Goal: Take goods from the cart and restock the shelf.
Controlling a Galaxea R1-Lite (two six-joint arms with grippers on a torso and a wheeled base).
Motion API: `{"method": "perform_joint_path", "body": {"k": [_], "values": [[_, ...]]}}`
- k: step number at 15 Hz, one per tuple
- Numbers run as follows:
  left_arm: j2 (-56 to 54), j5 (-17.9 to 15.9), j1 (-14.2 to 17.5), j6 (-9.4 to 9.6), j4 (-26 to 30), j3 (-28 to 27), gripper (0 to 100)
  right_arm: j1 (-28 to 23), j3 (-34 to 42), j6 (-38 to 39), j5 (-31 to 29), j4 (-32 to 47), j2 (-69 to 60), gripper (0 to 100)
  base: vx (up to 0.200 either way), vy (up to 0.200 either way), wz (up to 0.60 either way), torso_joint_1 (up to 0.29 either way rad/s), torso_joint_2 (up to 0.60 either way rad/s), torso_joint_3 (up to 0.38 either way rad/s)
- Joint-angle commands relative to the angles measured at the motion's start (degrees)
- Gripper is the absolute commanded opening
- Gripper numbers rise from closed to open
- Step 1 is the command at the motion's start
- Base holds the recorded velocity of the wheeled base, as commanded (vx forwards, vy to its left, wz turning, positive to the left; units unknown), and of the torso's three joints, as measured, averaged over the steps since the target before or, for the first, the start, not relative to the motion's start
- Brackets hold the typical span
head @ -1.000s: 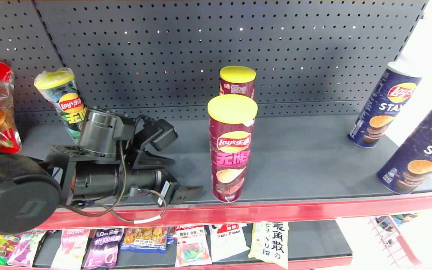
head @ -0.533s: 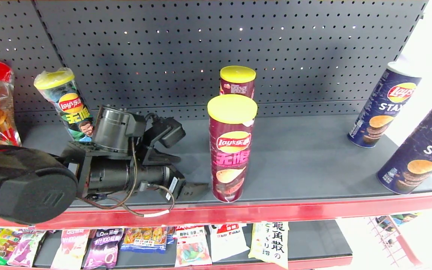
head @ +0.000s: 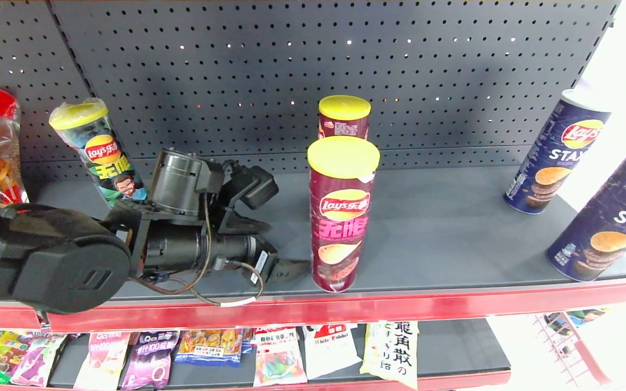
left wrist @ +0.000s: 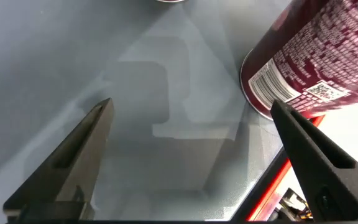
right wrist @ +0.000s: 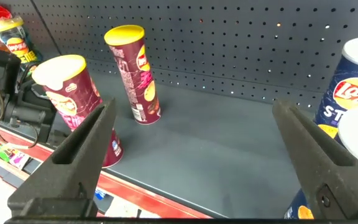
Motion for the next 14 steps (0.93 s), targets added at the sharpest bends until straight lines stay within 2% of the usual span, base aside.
{"method": "perform_joint_path", "body": {"k": [1,6,7,8,9,11,12,13,14], "values": [[0.1,0.1,0.0,-0.01,0.0,-0.1,100,0.0,0.4,0.0,0.0,0.0,-0.2,100,0.000,0.000,0.00,0.000,0.00,0.000],[-1.9,0.9,0.1,-0.10,0.0,0.8,100,0.1,3.8,-0.3,0.2,0.5,-1.0,100,0.000,0.000,0.00,0.000,0.00,0.000],[-5.2,3.0,0.1,-0.36,0.1,2.6,100,0.0,5.6,-0.5,0.2,0.6,-1.7,100,0.000,0.000,0.00,0.000,0.00,0.000],[-11.4,7.4,0.1,-0.89,0.3,6.6,100,0.0,8.4,-2.0,-0.2,0.5,-2.2,100,0.000,0.000,0.00,0.000,0.00,0.000],[-14.2,8.8,0.0,-1.41,0.3,8.6,100,-0.1,9.5,-3.5,-0.2,0.5,-2.5,100,0.000,0.000,0.00,0.000,0.00,0.000],[-28.5,12.8,0.3,-1.77,1.0,16.9,100,-0.2,16.3,-6.4,-0.7,0.5,-5.4,100,0.000,0.000,0.00,0.000,0.00,0.000],[-31.3,15.2,0.3,-1.59,2.1,18.2,100,-1.0,17.2,-6.7,-1.5,0.5,-5.8,100,0.000,0.000,0.00,0.000,0.00,0.000],[-38.8,21.9,0.3,-1.50,6.8,20.9,100,-3.1,19.4,-7.3,-2.1,0.4,-5.6,100,0.000,0.000,0.00,0.000,0.00,0.000],[-43.6,22.6,0.2,-0.71,9.3,22.8,100,-3.2,21.1,-7.3,-1.2,0.2,-5.1,100,0.000,0.000,0.00,0.000,0.00,0.000]]}}
